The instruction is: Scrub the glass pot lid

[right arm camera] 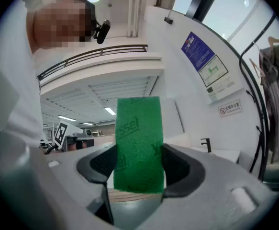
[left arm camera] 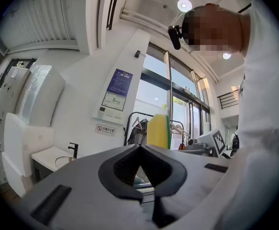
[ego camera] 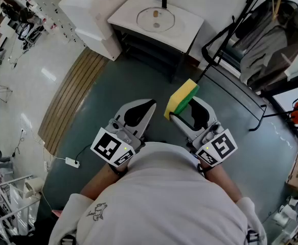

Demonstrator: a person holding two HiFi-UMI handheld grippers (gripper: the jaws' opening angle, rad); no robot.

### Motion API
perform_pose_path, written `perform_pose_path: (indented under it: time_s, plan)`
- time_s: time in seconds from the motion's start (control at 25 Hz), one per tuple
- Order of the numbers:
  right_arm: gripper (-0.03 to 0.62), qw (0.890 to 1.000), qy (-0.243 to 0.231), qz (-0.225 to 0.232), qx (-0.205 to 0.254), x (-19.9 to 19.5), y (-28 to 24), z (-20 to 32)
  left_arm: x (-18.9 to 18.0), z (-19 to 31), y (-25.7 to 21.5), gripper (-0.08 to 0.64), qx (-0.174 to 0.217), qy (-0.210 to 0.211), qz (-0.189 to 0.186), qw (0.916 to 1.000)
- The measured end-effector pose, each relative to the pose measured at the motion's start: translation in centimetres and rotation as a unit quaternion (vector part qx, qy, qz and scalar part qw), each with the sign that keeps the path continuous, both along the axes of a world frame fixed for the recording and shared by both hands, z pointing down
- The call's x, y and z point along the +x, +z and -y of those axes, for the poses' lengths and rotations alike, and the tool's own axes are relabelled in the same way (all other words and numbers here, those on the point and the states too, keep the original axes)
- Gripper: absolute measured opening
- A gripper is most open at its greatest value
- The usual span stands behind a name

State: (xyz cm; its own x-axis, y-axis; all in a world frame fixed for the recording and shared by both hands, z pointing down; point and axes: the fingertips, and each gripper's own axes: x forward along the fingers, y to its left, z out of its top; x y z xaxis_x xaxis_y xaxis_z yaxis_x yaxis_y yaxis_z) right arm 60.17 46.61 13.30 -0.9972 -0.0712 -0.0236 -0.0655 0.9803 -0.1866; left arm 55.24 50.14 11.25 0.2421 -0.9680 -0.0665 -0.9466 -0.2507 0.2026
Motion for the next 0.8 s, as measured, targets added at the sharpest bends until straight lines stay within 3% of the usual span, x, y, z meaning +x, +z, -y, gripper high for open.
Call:
perform_pose_path:
  time_s: [0.44, 0.8]
  plan:
    - [0.288, 1.000, -0.005, 0.000, -0.009, -1.8, 0.2, -1.3, -2.2, -0.9, 0.5, -0.002, -0.005, 0.005, -0.012, 0.9999]
    - [0.288, 1.000, -0.009, 0.000, -0.012, -9.8, 0.4, -1.6, -10.6, -1.7, 1.3, -0.002, -0.011, 0.005, -0.022, 0.9997]
